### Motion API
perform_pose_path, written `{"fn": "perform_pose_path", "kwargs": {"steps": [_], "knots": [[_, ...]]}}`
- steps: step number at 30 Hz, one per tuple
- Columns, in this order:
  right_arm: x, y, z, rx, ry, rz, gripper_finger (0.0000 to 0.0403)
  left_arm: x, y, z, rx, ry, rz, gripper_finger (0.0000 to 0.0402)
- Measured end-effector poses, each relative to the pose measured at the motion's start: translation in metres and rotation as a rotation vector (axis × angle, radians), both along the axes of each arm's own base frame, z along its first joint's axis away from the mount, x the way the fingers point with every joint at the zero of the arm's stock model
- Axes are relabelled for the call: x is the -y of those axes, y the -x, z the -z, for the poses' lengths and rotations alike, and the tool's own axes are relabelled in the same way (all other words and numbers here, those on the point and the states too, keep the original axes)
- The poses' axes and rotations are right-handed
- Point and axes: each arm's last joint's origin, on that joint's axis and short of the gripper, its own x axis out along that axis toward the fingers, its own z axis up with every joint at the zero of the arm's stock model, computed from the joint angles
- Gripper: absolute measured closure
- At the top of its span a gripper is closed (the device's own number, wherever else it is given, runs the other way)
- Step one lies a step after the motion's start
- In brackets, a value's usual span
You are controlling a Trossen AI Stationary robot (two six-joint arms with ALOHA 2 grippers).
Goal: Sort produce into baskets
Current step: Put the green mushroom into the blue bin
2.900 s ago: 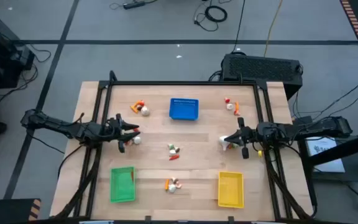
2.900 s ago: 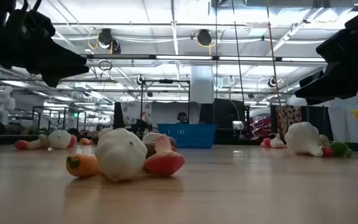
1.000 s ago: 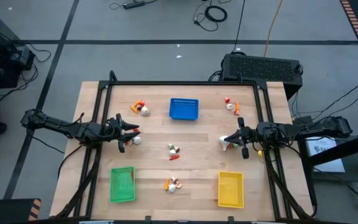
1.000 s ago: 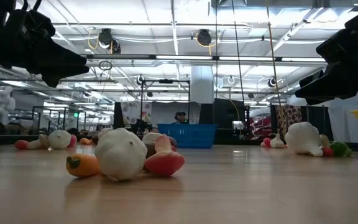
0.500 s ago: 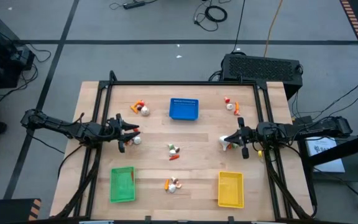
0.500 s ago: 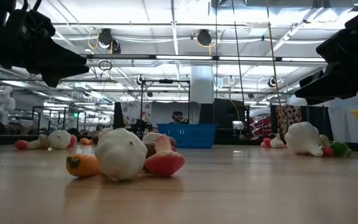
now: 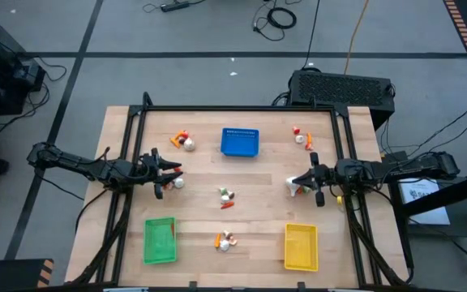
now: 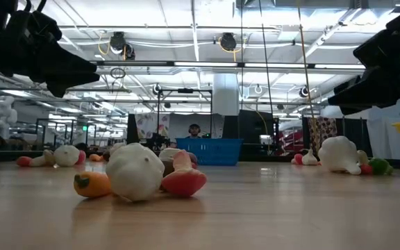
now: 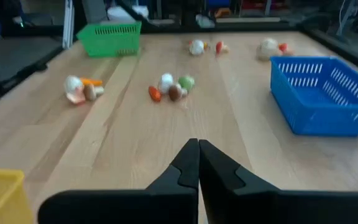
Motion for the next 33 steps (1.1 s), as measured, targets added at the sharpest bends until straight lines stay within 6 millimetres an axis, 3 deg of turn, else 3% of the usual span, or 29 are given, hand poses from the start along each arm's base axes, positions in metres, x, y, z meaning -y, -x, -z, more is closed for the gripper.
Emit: {"fn": "perform_pose_path", "kwargs": {"steps": [10, 16, 21, 27, 33], "knots": [[0.001, -0.002, -0.014, 0.148, -0.052, 0.034, 0.0403, 0.0, 0.0, -0.001, 0.009, 0.002, -0.001, 0.0242], [0.003, -0.004, -0.021, 0.219, -0.047, 0.114, 0.0398, 0.0, 0.0, -0.018, 0.191, 0.071, -0.003, 0.0242], [0.003, -0.009, -0.029, 0.224, -0.065, 0.115, 0.0373, 0.0, 0.002, -0.03, 0.321, 0.096, -0.002, 0.0242], [0.002, -0.021, -0.041, 0.148, -0.05, 0.121, 0.0331, -0.001, 0.004, -0.039, 0.378, -0.044, -0.02, 0.0242], [0.0, -0.03, -0.059, -0.159, -0.083, 0.131, 0.0302, -0.004, 0.003, -0.044, 0.361, -0.075, -0.139, 0.0242]]}}
